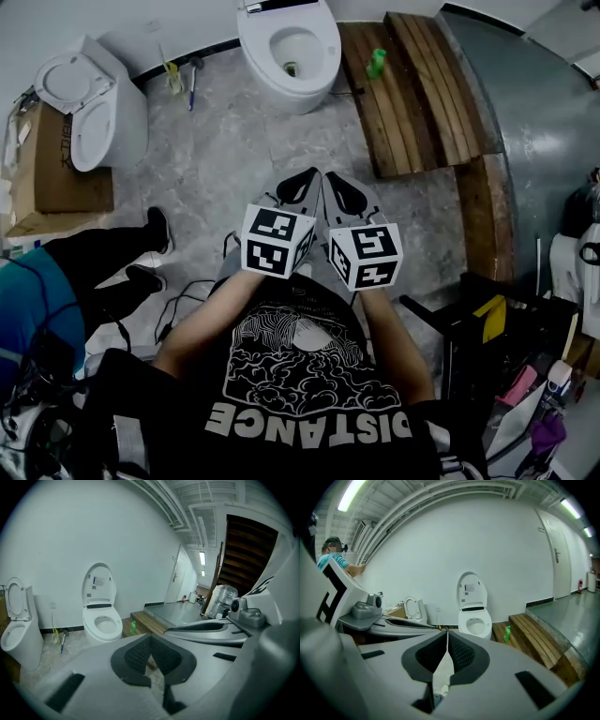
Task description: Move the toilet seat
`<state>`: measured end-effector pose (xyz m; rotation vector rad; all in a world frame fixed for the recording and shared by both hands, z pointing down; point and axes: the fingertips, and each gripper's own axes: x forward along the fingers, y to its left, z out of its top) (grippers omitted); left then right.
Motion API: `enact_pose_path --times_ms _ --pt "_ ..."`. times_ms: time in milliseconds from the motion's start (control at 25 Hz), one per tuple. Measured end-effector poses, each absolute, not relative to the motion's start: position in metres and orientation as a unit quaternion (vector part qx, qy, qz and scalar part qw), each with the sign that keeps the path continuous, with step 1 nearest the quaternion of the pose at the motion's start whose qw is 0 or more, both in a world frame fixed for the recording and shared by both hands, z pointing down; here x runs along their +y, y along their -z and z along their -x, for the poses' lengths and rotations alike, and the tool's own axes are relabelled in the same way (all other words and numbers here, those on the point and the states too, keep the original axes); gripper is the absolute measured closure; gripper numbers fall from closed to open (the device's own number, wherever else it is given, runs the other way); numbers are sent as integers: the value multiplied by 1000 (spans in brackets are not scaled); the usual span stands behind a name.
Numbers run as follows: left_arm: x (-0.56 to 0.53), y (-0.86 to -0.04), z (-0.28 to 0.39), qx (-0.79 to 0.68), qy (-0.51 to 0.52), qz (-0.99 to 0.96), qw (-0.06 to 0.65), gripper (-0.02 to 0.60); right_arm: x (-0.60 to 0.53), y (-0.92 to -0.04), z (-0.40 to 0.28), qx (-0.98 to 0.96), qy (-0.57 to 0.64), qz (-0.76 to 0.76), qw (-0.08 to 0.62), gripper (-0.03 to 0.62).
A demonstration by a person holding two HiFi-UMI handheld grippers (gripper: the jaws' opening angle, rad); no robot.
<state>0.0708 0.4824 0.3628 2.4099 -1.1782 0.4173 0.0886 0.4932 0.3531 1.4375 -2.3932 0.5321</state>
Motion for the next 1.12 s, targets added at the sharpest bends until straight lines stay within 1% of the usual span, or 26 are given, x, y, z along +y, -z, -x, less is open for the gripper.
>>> enact_pose_path --times_ms 760,1120 --pt "333 -388 -31 -403 -156 -858 278 569 348 -380 -54 -802 -244 -509 195 573" --pt "274 -399 -15 -377 -156 -863 298 569 289 -388 -38 -781 -259 -527 212 572"
